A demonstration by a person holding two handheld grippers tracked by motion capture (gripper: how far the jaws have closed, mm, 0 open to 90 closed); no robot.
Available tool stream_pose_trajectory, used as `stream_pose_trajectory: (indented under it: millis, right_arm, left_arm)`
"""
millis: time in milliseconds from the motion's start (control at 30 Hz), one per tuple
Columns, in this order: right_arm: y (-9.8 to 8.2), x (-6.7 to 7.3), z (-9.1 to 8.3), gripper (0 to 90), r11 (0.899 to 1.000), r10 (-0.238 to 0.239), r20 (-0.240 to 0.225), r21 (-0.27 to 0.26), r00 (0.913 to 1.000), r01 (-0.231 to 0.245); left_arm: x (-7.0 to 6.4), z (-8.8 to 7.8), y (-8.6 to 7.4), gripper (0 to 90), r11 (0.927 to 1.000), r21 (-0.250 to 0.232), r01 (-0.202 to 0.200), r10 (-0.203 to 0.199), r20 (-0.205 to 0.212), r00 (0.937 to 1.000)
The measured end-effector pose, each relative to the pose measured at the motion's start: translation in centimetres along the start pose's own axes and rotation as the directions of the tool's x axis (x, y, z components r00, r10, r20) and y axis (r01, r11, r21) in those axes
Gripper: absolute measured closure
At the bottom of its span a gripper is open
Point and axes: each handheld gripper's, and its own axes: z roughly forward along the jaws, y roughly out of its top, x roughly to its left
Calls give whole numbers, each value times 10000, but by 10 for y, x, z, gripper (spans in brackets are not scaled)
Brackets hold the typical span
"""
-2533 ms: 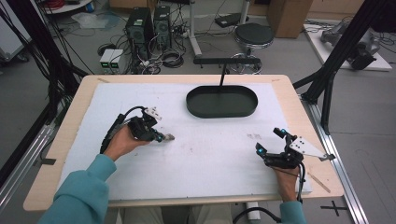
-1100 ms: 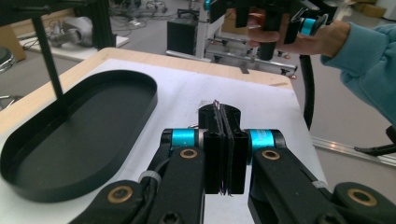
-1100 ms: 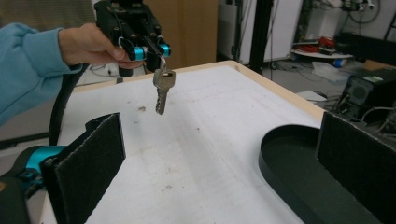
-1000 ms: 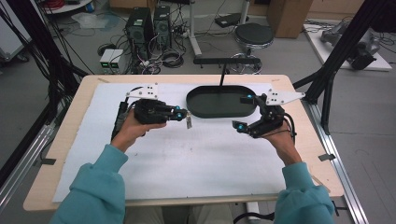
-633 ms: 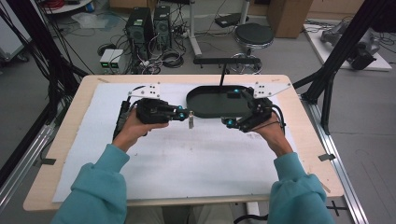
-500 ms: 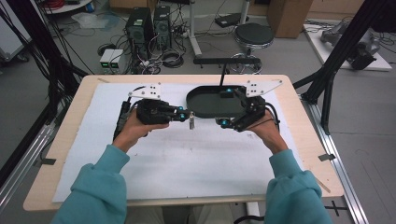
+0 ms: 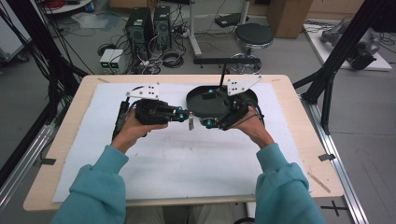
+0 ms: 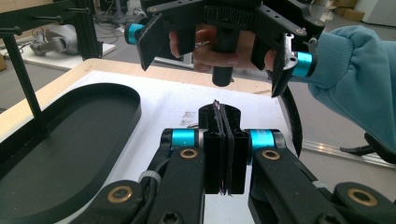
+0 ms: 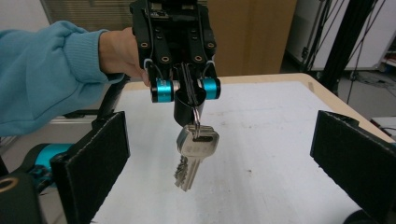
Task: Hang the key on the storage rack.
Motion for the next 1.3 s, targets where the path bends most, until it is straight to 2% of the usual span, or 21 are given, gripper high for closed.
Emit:
stream_pose_trajectory:
  millis: [100, 233, 300, 400, 467, 633, 1000, 1100, 1300]
  right_arm:
    - [0, -1, 4, 38, 9999, -147, 9, 34, 9999, 147]
    - [-1, -1, 7, 85, 9997, -174, -280, 187, 9995, 179]
    - [-1, -1, 7, 208, 9990, -379, -542, 233, 9978, 392]
    - [0, 0, 8, 332, 9987, -379, -995, 307, 9943, 412]
    - [0, 0, 8, 369, 9982, -538, -1002, 224, 9935, 563]
    - [1, 1, 7, 499, 9982, -560, -1297, 134, 9900, 583]
    - [0, -1, 6, 637, 9979, -535, -1457, 290, 9879, 583]
    - [0, -2, 6, 663, 9968, -706, -1424, 264, 9873, 751]
    - [-1, -2, 6, 710, 9963, -745, -1472, 323, 9863, 801]
  left_arm:
    - [0, 1, 0, 882, 10000, 55, 19, -19, 7, 10000]
    - [0, 2, -1, 882, 10000, 58, -74, 73, 51, 10000]
    - [0, 2, -1, 882, 10000, 46, -80, 80, 104, 9999]
    - [-1, 2, 0, 882, 9999, 89, -130, 129, 118, 9998]
    - [-2, 2, 0, 882, 9999, 51, -89, 88, 127, 9999]
    - [-3, 2, 0, 882, 9997, 65, -224, 222, 189, 9996]
    - [-3, 2, 1, 882, 9996, 25, -276, 275, 269, 9993]
    - [-3, 2, 1, 882, 9996, 17, -295, 294, 285, 9992]
    - [-4, 2, 1, 882, 9995, 11, -322, 322, 350, 9989]
